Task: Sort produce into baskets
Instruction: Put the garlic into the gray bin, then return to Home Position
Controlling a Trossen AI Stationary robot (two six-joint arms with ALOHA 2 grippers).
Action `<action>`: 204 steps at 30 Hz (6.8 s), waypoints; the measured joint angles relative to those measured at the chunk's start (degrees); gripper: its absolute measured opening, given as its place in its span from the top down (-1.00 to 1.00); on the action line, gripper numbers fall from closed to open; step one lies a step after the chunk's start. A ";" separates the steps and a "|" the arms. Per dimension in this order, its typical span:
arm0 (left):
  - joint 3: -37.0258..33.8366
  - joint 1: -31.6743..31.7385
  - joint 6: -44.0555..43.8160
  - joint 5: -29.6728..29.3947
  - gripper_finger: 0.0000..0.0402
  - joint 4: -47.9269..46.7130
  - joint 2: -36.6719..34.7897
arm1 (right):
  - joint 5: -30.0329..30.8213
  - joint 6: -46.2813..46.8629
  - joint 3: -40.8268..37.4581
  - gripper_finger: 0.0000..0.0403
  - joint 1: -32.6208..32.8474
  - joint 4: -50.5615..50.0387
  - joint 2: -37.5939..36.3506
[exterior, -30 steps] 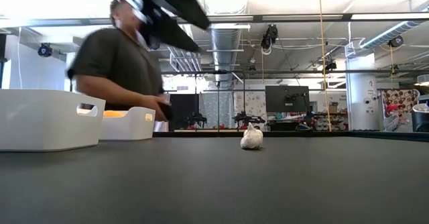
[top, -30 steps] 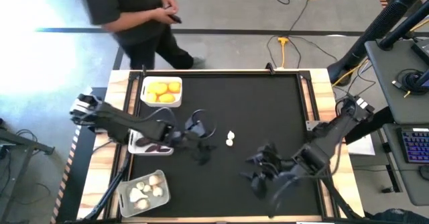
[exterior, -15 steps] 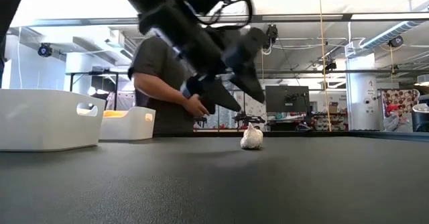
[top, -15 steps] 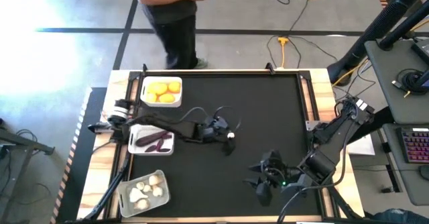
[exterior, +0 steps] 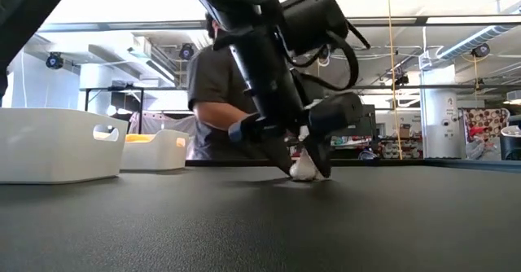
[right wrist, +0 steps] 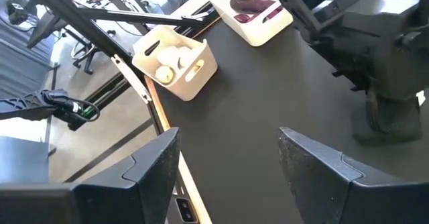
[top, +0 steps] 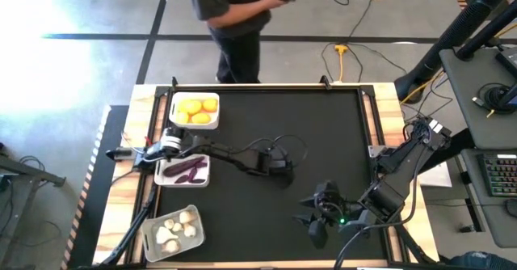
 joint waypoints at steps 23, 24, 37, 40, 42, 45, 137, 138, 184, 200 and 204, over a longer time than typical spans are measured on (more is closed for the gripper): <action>0.86 -3.72 8.98 -0.35 0.68 -2.61 -11.70 | -2.65 -2.24 -0.02 -0.18 0.09 -5.35 0.00; 0.51 -4.82 11.10 -1.05 0.68 -3.85 -13.92 | -3.22 -2.64 -0.04 -0.18 0.09 -5.97 0.00; -9.34 -27.27 7.38 6.45 0.67 -29.98 -39.21 | 4.03 -8.68 -0.17 -0.18 -2.61 -19.48 -0.07; -13.76 -33.90 -5.27 11.15 0.68 -32.73 -42.17 | 4.49 -12.44 -0.17 -0.18 -5.02 -19.38 -0.07; -16.72 -38.86 -13.84 14.14 0.68 -32.52 -43.52 | 4.50 -14.82 -0.19 -0.18 -6.94 -19.34 -0.04; -20.84 -45.22 -24.98 18.83 0.67 -30.41 -44.62 | 4.50 -16.83 -0.21 -0.18 -9.99 -19.30 -0.04; -23.07 -14.98 25.48 2.40 0.73 5.81 -44.91 | 6.12 -16.75 5.25 -0.18 4.32 -13.27 4.26; -24.11 -16.69 25.10 5.23 0.73 5.79 -47.73 | 6.12 -19.43 5.25 -0.18 3.83 -13.31 4.26; -43.91 -43.32 -12.30 -12.54 -0.02 -21.70 -70.43 | -20.41 -74.38 0.72 -0.18 -29.87 11.02 -6.90; -51.78 11.32 34.09 16.74 0.41 13.86 -82.53 | -52.21 -80.26 -34.37 -0.18 -53.81 42.49 -29.01; -51.78 24.39 38.25 27.70 0.62 18.27 -82.70 | -52.59 -77.12 -43.55 -0.18 -55.40 45.10 -38.45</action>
